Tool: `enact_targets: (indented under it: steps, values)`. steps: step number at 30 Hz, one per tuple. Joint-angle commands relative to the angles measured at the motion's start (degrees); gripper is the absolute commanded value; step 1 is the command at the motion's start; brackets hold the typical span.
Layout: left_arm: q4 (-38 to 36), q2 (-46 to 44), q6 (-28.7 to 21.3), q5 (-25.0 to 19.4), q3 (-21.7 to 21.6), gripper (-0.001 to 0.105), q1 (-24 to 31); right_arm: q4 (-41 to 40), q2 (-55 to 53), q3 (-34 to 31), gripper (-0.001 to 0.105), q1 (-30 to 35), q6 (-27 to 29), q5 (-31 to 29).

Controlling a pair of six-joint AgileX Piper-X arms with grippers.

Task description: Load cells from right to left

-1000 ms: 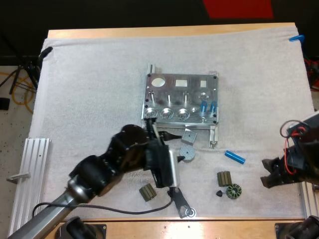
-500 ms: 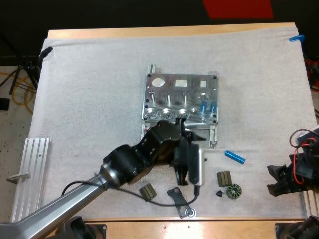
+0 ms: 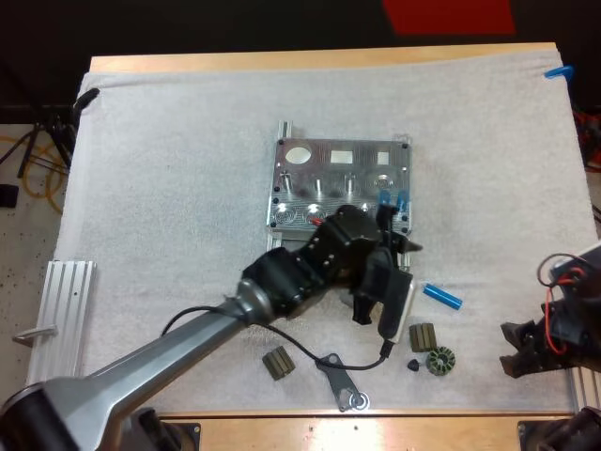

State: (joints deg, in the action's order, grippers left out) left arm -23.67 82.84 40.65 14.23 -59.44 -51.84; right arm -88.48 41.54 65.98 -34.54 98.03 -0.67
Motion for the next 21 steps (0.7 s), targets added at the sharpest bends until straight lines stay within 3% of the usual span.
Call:
enact_targets:
  steps: [1, 7, 11, 21]
  values:
    - [1.41, 1.05, -1.52, -0.63, -0.37, 0.050, -0.66, -2.38, -1.00, 0.10, 0.056, 0.23, -0.49, 0.67]
    - [6.17, 6.23, -3.76, -3.23, -0.37, 0.050, -2.97, -2.38, -3.22, -0.13, 0.056, 0.23, -0.48, 0.67]
    - [6.88, 10.39, -7.86, -5.40, -0.37, 0.050, -2.99, -2.38, -4.00, -0.13, 0.056, 0.23, -0.48, 0.67]
    - [12.08, 17.36, -9.85, -5.44, -0.55, 0.050, -2.99, -2.38, -4.01, -0.13, 0.056, 0.23, -0.09, 0.67]
